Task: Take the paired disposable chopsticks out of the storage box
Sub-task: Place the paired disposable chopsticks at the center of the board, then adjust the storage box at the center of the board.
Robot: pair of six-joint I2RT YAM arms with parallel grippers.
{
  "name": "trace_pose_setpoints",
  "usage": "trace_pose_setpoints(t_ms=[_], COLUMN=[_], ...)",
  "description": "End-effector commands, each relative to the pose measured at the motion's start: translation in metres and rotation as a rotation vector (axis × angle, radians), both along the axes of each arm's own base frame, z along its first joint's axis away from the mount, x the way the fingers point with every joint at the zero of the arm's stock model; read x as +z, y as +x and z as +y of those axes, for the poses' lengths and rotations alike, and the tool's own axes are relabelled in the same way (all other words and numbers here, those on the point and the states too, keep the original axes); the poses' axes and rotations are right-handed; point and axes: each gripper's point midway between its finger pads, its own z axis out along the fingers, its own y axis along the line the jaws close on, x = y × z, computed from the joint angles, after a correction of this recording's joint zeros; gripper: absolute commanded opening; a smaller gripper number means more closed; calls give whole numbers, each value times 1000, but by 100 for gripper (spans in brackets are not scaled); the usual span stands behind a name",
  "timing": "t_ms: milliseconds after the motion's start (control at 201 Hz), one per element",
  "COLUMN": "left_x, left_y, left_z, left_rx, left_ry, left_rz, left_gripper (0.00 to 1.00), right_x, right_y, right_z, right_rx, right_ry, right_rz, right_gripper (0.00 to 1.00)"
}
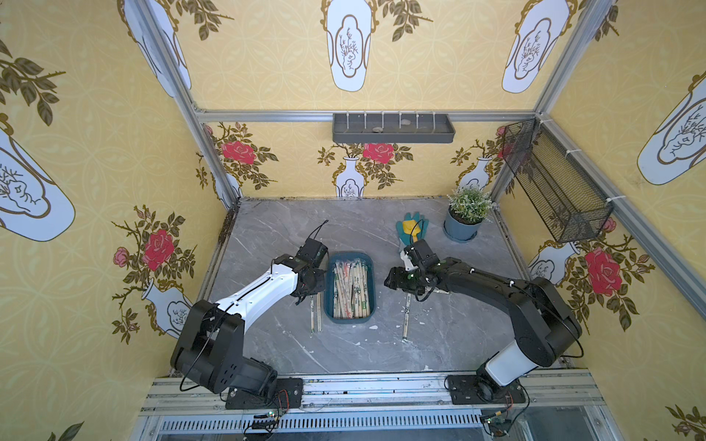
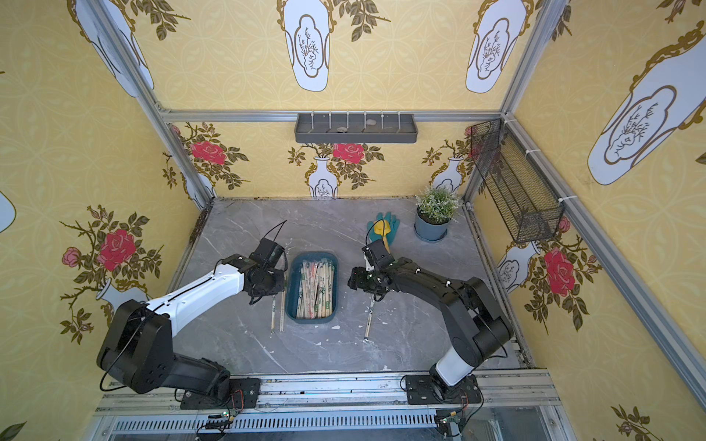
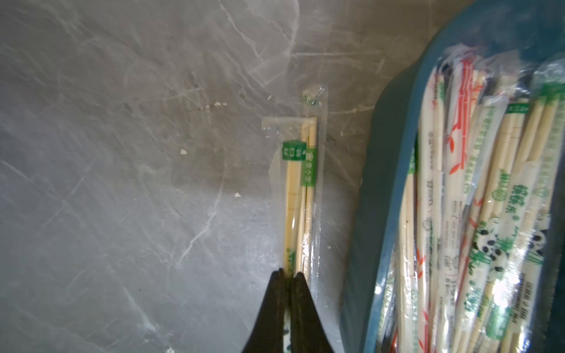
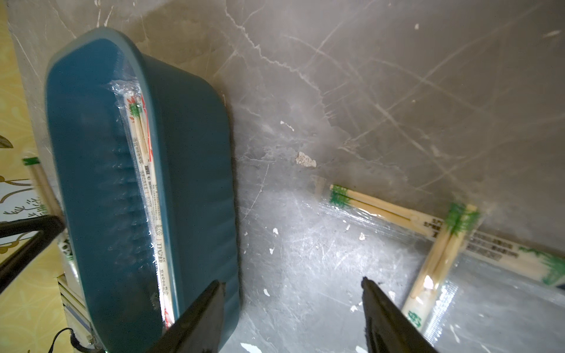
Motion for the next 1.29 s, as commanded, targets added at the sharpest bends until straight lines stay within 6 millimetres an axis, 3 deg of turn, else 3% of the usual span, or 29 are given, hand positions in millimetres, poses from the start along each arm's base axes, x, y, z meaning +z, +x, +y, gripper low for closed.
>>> trace_pose_setpoints(t_ms=[0, 334, 518, 662, 762, 876, 1095, 1290], left_x=[-11, -38, -28, -11, 7, 31, 69, 77], left_y=[6, 11, 12, 12, 14, 16, 18, 18], left_z=[-10, -8, -6, -4, 0, 8, 30, 16], left_rx=[6, 25, 25, 25, 23, 25, 86, 77], left_ry=[-42, -6, -9, -12, -5, 21, 105, -3], left_rz=[8, 54, 26, -10, -50, -101, -163, -173], left_gripper=[2, 13, 35, 46, 66, 100, 100, 99], right_x=[6, 5, 3, 3, 3, 3, 3, -2], right_y=[4, 4, 4, 4, 5, 6, 12, 12], right_z=[3, 1, 2, 3, 2, 2, 6, 6], right_rx=[-3, 0, 4, 5, 3, 3, 7, 8], right_ry=[11, 0, -2, -1, -3, -3, -4, -12], right_rz=[-16, -12, -7, -7, -11, -12, -12, -2], right_gripper=[72, 72, 72, 72, 72, 73, 73, 73])
